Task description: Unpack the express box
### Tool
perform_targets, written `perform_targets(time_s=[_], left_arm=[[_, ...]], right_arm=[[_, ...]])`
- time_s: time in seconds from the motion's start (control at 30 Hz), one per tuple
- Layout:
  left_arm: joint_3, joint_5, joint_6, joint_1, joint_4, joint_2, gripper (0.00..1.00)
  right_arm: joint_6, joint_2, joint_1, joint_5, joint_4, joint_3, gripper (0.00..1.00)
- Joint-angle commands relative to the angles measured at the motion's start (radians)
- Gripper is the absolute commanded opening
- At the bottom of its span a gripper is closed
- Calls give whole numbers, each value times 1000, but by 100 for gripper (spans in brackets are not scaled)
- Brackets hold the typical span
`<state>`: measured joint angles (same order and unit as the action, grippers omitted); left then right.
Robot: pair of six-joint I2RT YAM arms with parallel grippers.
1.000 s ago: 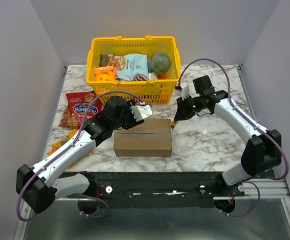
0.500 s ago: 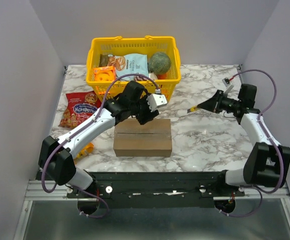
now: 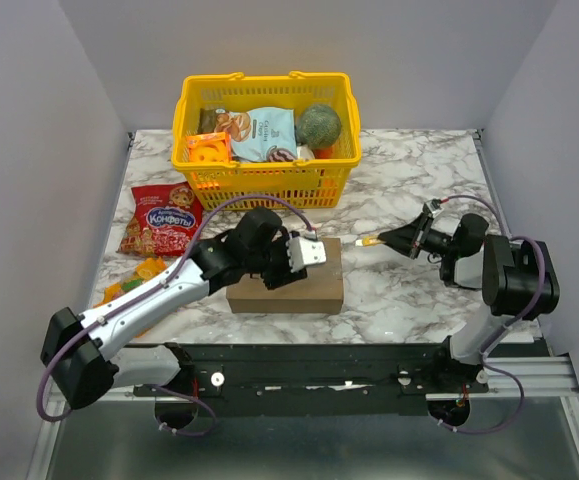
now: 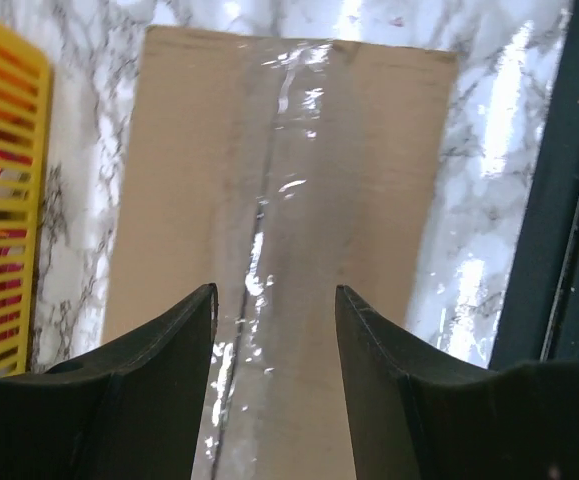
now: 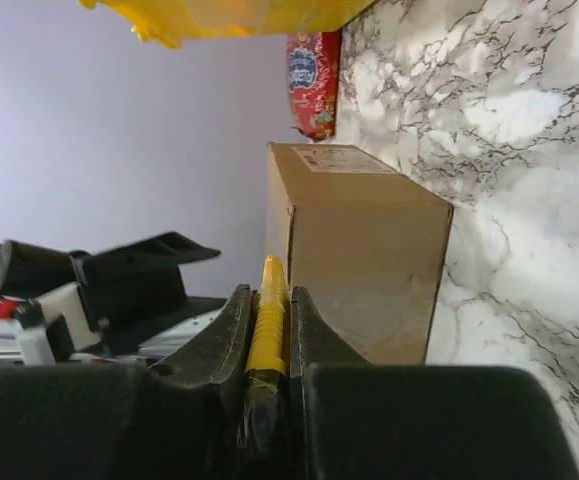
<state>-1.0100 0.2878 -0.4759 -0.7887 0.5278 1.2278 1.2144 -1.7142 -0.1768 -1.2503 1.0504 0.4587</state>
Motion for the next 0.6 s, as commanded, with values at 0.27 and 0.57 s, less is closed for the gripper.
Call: perform_targets(time_s=[0.27, 0.57], left_arm=[[80, -141, -104, -84, -172, 39, 57], [90, -137, -79, -86, -177, 61, 57]], right_arm=[[223, -111, 59, 14, 461, 14, 0], [-65, 47, 91, 71, 42, -43, 0]])
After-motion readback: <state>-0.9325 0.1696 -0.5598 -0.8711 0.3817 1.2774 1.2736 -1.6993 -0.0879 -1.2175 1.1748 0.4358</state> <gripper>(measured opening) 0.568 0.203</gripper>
